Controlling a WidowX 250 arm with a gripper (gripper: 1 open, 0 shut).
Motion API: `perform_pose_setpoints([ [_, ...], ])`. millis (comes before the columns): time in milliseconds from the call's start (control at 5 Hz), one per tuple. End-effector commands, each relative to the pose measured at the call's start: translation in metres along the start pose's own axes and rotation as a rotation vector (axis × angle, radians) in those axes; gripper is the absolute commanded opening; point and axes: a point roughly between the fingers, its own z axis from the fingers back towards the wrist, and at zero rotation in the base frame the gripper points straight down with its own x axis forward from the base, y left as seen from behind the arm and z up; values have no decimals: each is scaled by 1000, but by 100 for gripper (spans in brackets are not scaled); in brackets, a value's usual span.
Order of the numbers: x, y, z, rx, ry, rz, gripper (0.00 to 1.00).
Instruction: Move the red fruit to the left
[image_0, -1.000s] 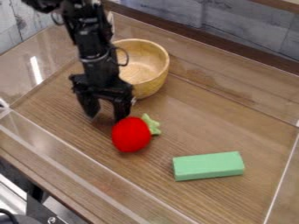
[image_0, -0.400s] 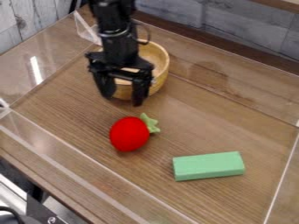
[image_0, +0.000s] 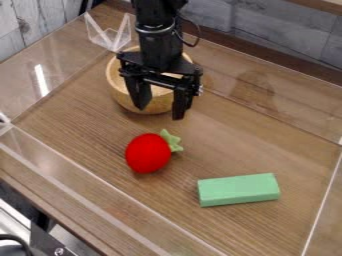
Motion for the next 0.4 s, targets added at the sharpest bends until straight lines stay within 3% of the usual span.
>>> perform_pose_setpoints([
  [0,3,2,3,18,-57,23,100],
  [200,-1,-1,2,22,-69,22,100],
])
